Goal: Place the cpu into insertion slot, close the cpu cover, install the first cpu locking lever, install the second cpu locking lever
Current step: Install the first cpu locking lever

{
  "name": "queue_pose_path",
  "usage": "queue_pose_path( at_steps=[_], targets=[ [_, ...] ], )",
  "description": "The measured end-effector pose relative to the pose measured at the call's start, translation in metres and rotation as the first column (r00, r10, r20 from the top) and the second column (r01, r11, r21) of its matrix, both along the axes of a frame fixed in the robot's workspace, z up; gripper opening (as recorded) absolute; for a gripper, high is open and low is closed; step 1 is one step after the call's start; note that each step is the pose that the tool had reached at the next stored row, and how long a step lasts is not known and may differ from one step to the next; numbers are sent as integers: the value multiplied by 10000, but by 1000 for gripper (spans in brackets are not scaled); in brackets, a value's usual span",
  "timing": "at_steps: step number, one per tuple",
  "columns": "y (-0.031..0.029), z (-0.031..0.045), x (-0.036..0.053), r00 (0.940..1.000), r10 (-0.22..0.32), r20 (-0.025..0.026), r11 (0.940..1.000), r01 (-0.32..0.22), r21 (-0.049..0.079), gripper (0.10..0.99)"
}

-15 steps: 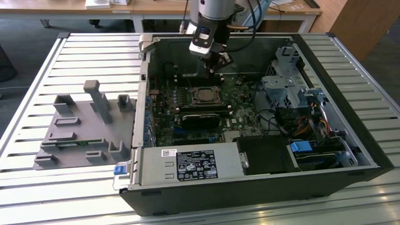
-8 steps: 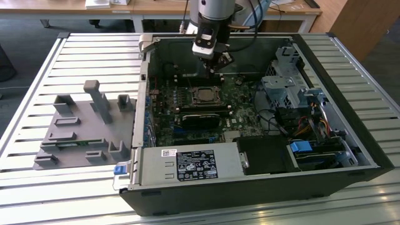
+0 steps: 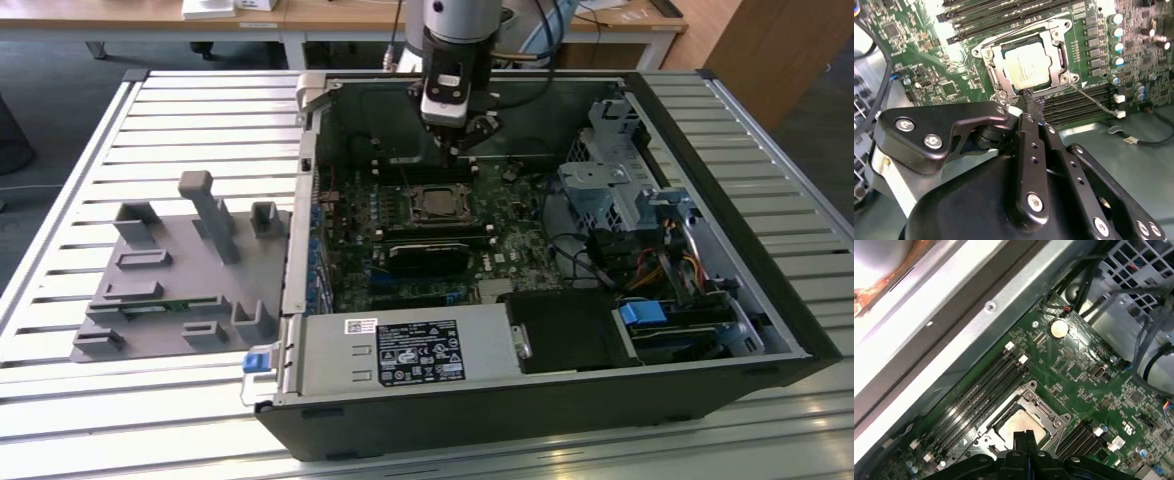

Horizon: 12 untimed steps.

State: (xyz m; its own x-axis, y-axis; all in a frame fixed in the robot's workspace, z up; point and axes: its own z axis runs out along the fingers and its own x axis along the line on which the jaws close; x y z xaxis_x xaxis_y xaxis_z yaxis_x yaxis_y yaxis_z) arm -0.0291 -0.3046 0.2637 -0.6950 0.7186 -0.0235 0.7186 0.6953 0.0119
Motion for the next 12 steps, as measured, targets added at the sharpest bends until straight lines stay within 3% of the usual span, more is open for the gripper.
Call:
queue_pose_path(
  at_steps=[6,12],
  targets=[
    [0,0,0,9951,992,0,9951,-992,0,106],
    [0,-1,0,9818,1901,0,9818,-1901,0,106]
  ],
)
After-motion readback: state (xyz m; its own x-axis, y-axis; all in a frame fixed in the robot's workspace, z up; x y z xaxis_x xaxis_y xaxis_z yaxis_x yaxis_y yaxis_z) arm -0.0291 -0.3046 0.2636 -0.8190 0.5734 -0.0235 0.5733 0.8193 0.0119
